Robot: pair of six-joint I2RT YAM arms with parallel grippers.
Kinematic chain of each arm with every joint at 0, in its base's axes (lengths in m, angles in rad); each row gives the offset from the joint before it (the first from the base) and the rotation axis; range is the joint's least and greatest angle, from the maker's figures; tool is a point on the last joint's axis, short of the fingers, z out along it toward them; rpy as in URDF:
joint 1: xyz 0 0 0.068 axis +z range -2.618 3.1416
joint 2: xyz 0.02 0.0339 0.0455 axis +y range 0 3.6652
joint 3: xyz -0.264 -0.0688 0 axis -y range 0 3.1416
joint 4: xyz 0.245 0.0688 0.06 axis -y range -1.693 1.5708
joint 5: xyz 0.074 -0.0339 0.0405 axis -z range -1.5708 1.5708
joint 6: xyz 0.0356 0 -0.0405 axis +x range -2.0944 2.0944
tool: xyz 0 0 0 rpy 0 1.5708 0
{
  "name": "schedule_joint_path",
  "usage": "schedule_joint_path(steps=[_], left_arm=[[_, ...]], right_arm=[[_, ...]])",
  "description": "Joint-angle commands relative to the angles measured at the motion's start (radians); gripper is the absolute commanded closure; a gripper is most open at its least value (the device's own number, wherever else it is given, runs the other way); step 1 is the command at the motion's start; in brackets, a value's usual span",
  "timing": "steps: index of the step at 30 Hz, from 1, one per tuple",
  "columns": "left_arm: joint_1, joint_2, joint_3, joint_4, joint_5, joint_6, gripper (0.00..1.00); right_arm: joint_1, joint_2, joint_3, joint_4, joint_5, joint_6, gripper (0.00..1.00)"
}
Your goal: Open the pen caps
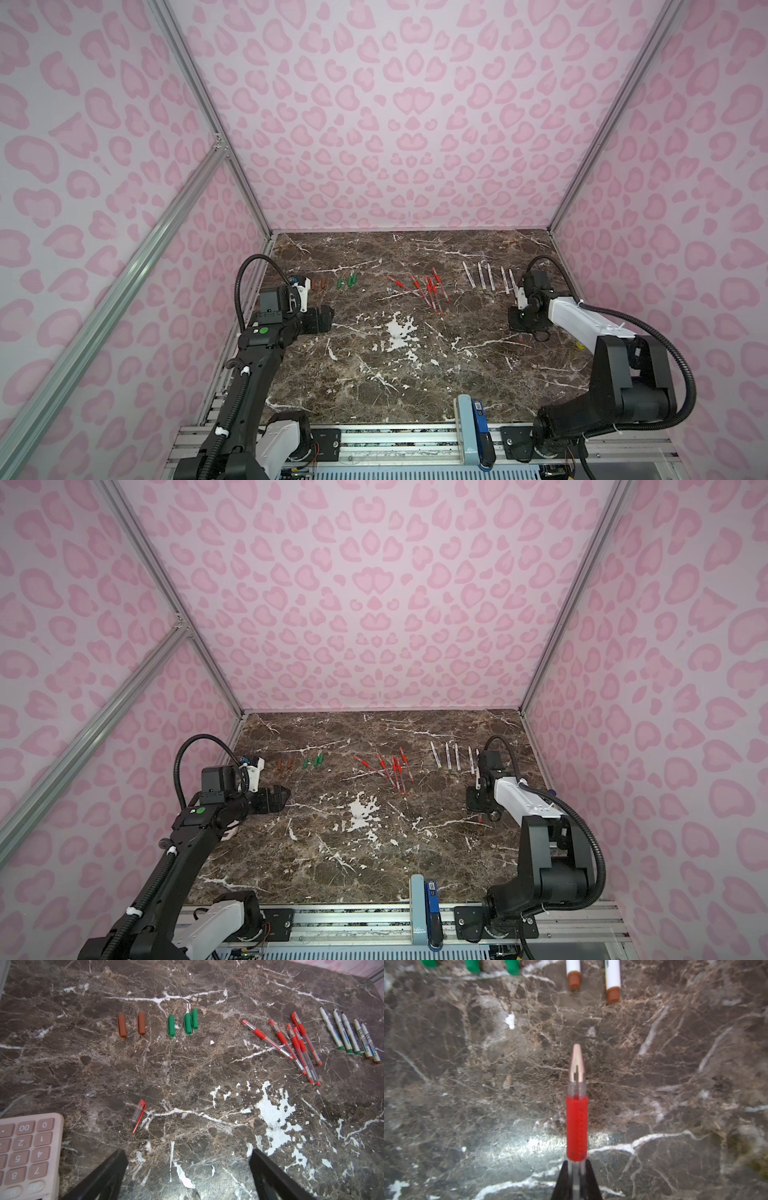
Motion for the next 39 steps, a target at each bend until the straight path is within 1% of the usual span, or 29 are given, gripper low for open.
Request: schedule_joint_path(steps=[1, 5, 8, 11, 14, 16, 18, 22, 25, 29, 32, 34, 37, 39], left_arm=[[0.007, -0.001, 0.005, 0.038, 0.029, 0.001, 0.02], [0.008, -0.013, 0.011, 0.032, 0.019, -0.003, 0.0], [0.008, -0.008, 0.007, 0.032, 0.035, 0.001, 0.0], [0.009, -0.009, 0.024, 0.025, 0.022, -0.009, 0.01], [0.01, -0.009, 0.016, 0.035, 0.045, -0.011, 0.0], [0.011, -0.003, 0.023, 0.028, 0.037, -0.017, 0.0], [0.011, -0.008, 0.027, 0.027, 0.028, -0.019, 0.0], [0.015, -0.004, 0.026, 0.026, 0.04, -0.016, 0.0], [0.015, -0.007, 0.04, 0.016, 0.022, -0.022, 0.0], [0.023, -0.003, 0.023, 0.029, 0.049, -0.022, 0.0], [0.025, -0.004, 0.038, 0.021, 0.034, -0.026, 0.01], [0.025, -0.006, 0.028, 0.032, 0.048, -0.028, 0.0], [0.026, 0.004, 0.035, 0.025, 0.045, -0.028, 0.01], [0.026, -0.001, 0.041, 0.024, 0.044, -0.034, 0.01]], right_arm=[[-0.003, 0.055, 0.025, -0.013, 0.058, -0.032, 0.96], [-0.004, 0.098, 0.035, 0.004, 0.087, -0.035, 0.91], [-0.004, 0.121, 0.034, 0.017, 0.066, -0.028, 0.86], [-0.006, 0.134, 0.034, 0.018, 0.079, -0.028, 0.81], [-0.008, 0.146, 0.042, 0.018, 0.067, -0.022, 0.78], [-0.008, 0.144, 0.039, 0.012, 0.058, -0.025, 0.76], [-0.009, 0.131, 0.031, 0.019, 0.073, -0.024, 0.74], [-0.008, 0.105, 0.044, -0.001, 0.062, -0.023, 0.71], [-0.005, 0.033, 0.037, -0.005, 0.081, -0.022, 0.69], [0.002, -0.052, 0.054, -0.03, 0.055, -0.006, 0.66], [0.04, -0.117, 0.063, -0.043, 0.056, 0.01, 0.65], [0.072, -0.143, 0.07, -0.025, 0.016, 0.002, 0.65], [0.145, -0.133, 0.12, -0.026, -0.021, 0.033, 0.65], [0.214, -0.104, 0.166, -0.018, -0.024, 0.047, 0.64]])
